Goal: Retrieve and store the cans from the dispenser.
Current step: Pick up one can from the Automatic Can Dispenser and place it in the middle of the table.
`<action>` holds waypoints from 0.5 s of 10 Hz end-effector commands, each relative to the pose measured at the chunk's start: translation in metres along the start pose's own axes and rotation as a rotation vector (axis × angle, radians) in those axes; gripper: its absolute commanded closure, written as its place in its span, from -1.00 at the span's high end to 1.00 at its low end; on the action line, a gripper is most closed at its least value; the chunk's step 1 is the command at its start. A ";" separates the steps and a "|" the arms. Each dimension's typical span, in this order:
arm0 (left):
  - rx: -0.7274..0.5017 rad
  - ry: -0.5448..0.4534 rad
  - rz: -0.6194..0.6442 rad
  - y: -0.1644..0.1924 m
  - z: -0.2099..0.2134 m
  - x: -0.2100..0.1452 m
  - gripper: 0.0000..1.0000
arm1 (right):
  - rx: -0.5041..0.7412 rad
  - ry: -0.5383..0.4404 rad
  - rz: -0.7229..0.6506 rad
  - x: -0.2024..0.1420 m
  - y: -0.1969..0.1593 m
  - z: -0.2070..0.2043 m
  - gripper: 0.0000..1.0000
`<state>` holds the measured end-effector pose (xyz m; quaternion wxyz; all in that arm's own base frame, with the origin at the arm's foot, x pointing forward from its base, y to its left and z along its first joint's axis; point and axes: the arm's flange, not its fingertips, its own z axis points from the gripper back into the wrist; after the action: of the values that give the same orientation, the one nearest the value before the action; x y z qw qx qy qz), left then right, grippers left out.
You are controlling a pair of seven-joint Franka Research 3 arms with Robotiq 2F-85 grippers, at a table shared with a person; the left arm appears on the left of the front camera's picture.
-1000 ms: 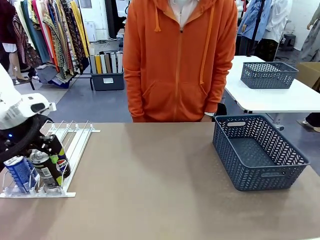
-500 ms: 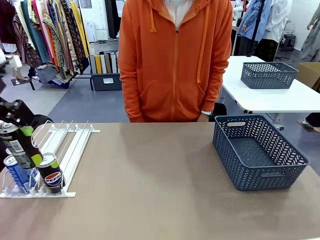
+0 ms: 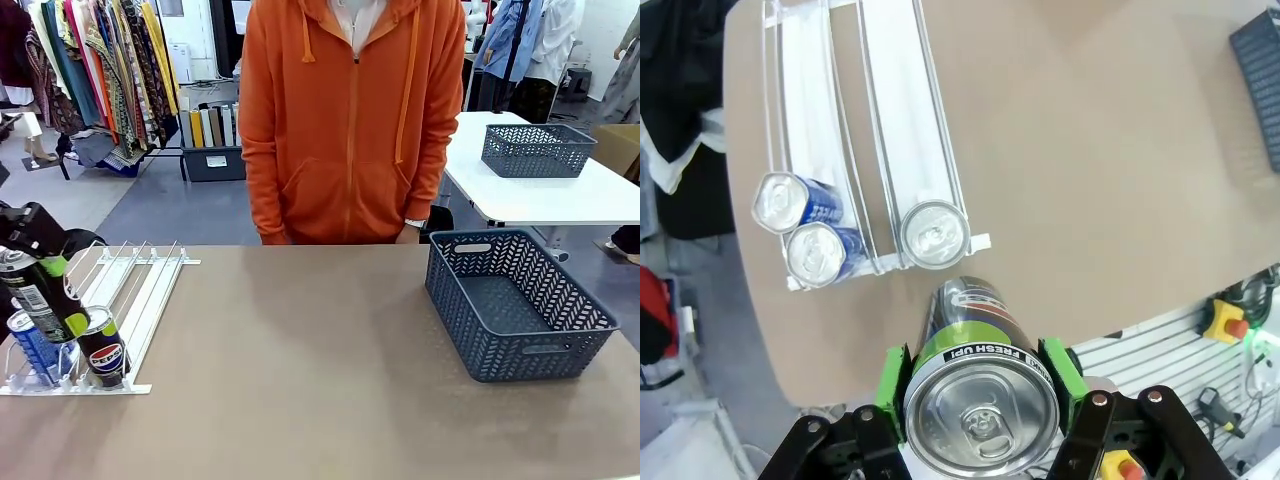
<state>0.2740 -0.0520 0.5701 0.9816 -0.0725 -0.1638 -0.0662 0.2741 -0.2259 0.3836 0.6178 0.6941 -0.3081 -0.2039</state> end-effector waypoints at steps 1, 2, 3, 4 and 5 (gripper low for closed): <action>0.029 -0.019 0.020 -0.003 0.005 0.003 -1.00 | 0.001 0.007 -0.014 -0.002 0.005 0.002 1.00; 0.029 -0.019 0.020 -0.003 0.005 0.003 -1.00 | 0.001 0.007 -0.014 -0.002 0.005 0.002 1.00; 0.004 0.003 -0.001 0.000 -0.001 0.000 -1.00 | 0.001 0.007 -0.014 -0.002 0.005 0.002 1.00; -0.079 -0.128 0.009 -0.010 -0.001 0.004 -1.00 | 0.001 0.007 -0.014 -0.002 0.005 0.002 1.00; -0.090 -0.191 -0.030 -0.036 -0.003 0.026 -1.00 | 0.001 0.007 -0.014 -0.002 0.005 0.002 1.00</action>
<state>0.2807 -0.0661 0.5760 0.9706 -0.0958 -0.2081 -0.0742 0.2741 -0.2259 0.3836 0.6178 0.6941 -0.3081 -0.2039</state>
